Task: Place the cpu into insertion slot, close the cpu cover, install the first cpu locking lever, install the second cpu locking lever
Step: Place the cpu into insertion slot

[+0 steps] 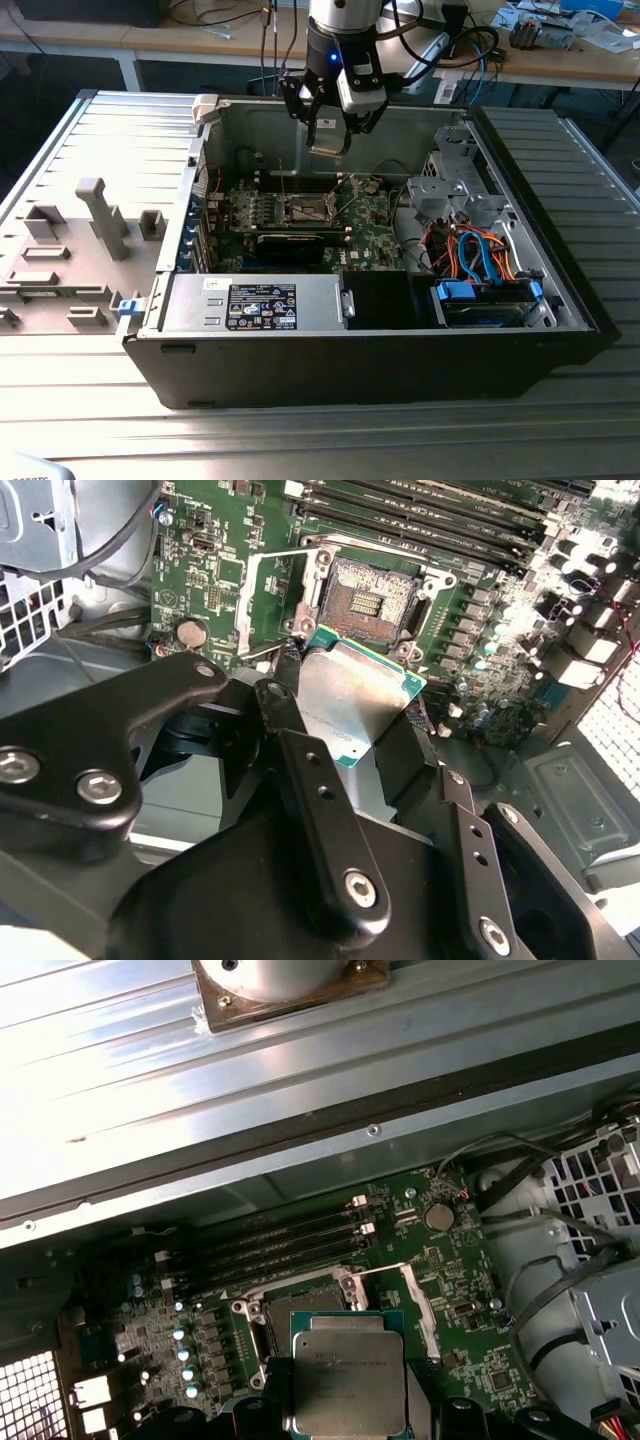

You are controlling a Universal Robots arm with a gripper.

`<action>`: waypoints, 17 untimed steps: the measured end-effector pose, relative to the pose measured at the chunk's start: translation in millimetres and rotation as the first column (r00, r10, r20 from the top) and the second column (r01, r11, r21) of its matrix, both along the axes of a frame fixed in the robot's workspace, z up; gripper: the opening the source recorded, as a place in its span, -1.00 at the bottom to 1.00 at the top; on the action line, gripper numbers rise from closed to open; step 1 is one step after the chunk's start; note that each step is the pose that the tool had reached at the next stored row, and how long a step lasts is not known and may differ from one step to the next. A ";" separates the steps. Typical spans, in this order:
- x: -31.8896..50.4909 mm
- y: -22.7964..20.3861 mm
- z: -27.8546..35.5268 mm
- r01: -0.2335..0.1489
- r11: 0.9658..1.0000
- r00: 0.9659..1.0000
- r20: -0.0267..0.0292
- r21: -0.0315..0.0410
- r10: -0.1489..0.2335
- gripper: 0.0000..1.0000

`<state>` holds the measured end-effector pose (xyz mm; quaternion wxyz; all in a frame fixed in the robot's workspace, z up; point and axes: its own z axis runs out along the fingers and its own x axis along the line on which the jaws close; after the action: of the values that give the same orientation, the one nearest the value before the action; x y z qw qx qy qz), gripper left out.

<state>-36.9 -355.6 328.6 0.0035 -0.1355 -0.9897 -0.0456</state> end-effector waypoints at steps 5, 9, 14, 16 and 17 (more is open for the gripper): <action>0.0 0.0 0.0 0.010 1.000 1.000 0.000 0.000 -0.010 0.08; 0.0 0.0 -0.1 0.020 1.000 1.000 0.000 0.000 -0.020 0.08; 0.0 0.0 -0.1 0.029 1.000 1.000 0.000 0.000 -0.029 0.08; 0.0 0.0 -0.1 0.032 0.999 0.999 0.000 0.000 -0.032 0.08; 0.0 0.0 -0.2 0.034 0.999 0.999 0.000 0.000 -0.034 0.08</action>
<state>-36.8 -355.6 328.5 0.0028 -0.1522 -0.9873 -0.0456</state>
